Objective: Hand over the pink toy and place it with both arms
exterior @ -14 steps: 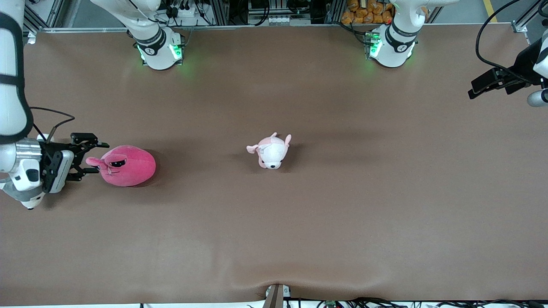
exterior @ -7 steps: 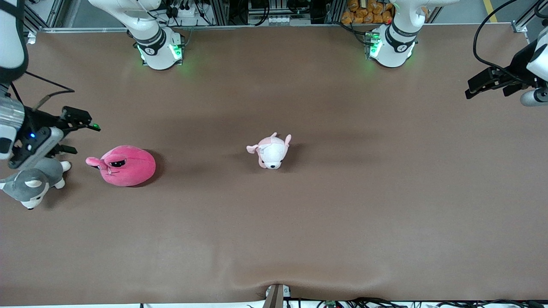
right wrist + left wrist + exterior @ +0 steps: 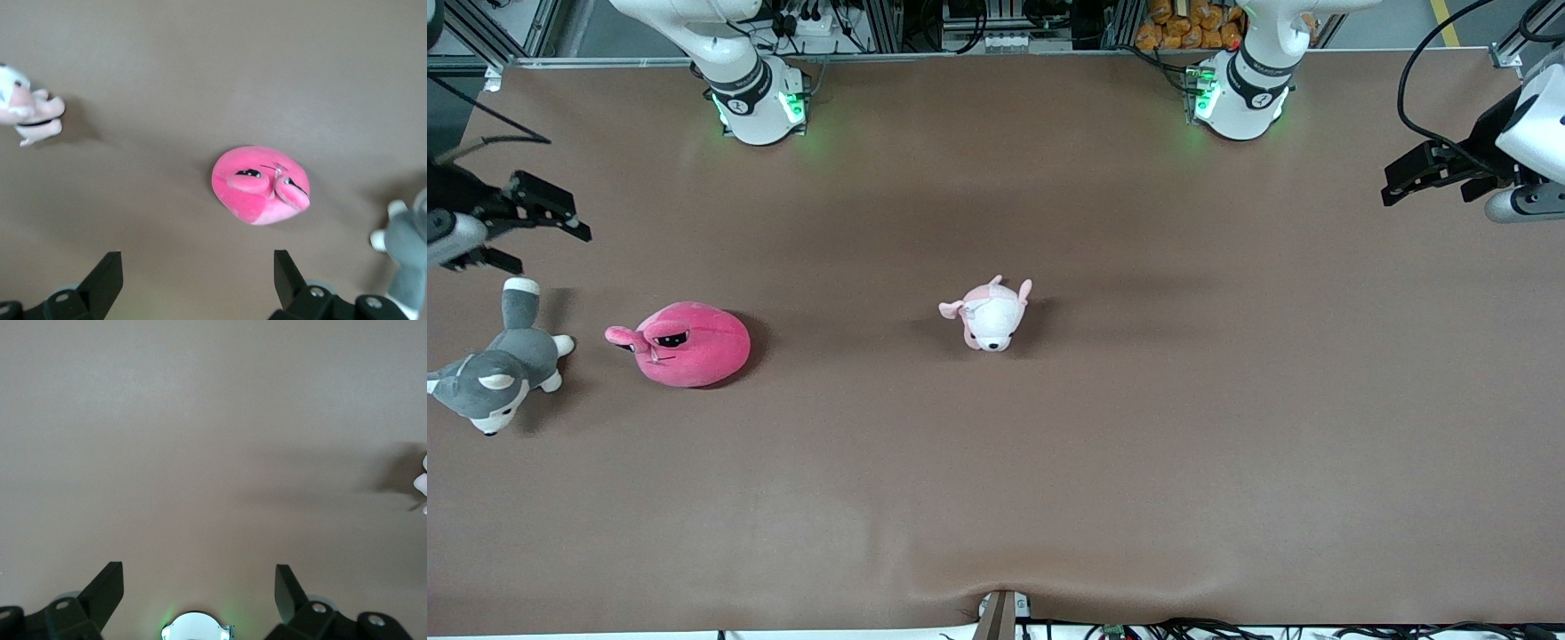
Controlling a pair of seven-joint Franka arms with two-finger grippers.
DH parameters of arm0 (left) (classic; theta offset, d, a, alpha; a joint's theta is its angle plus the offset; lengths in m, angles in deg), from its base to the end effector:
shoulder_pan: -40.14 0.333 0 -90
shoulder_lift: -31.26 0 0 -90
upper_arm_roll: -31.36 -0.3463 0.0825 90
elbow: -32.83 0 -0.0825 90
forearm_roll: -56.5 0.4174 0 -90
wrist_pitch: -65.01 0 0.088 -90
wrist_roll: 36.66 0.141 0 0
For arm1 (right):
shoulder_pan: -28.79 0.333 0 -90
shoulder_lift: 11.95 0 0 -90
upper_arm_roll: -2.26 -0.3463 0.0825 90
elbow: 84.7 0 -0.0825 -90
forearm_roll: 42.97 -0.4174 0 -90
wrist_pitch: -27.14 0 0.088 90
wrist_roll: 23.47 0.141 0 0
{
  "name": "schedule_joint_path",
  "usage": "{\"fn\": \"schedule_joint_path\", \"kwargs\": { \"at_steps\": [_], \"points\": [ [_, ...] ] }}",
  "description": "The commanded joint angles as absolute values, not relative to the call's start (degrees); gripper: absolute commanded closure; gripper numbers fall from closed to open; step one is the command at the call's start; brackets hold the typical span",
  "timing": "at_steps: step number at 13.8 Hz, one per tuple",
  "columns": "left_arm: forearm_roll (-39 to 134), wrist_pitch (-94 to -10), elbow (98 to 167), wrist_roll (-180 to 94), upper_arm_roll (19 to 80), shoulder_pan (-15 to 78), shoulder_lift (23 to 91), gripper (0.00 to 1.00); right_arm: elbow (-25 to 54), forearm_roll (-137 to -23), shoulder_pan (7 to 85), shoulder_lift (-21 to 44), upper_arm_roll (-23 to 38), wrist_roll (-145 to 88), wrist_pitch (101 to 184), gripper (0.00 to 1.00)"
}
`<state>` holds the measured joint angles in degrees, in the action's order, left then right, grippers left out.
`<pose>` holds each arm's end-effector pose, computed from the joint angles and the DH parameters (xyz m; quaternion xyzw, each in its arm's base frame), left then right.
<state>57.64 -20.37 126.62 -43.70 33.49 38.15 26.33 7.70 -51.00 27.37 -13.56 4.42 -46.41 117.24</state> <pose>0.5461 -0.0373 0.6298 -0.9991 -0.0261 0.0291 0.0144 0.5776 -0.0167 0.6176 -0.9834 -0.1672 -0.0103 0.0700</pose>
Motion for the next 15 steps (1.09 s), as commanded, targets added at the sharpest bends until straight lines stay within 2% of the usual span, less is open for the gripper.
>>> {"fn": "schedule_joint_path", "kwargs": {
  "at_steps": [1, 7, 15],
  "points": [
    [59.14, -20.60, 126.52, -43.87, 34.17, 37.77, 26.68, 0.00, 9.35, -46.94, 30.54, -16.51, 5.60, -35.99, 116.88, 0.00],
    [59.23, -20.60, 126.17, -44.22, 35.05, 38.03, 26.60, 0.00, 8.64, -44.55, 30.55, -18.01, 5.51, -14.88, 112.05, 0.00],
    [59.23, -20.60, 126.26, -44.39, 35.31, 38.03, 26.25, 0.00, 7.77, -43.06, 30.99, -18.71, 4.89, -12.75, 112.13, 0.00]
  ]
}}
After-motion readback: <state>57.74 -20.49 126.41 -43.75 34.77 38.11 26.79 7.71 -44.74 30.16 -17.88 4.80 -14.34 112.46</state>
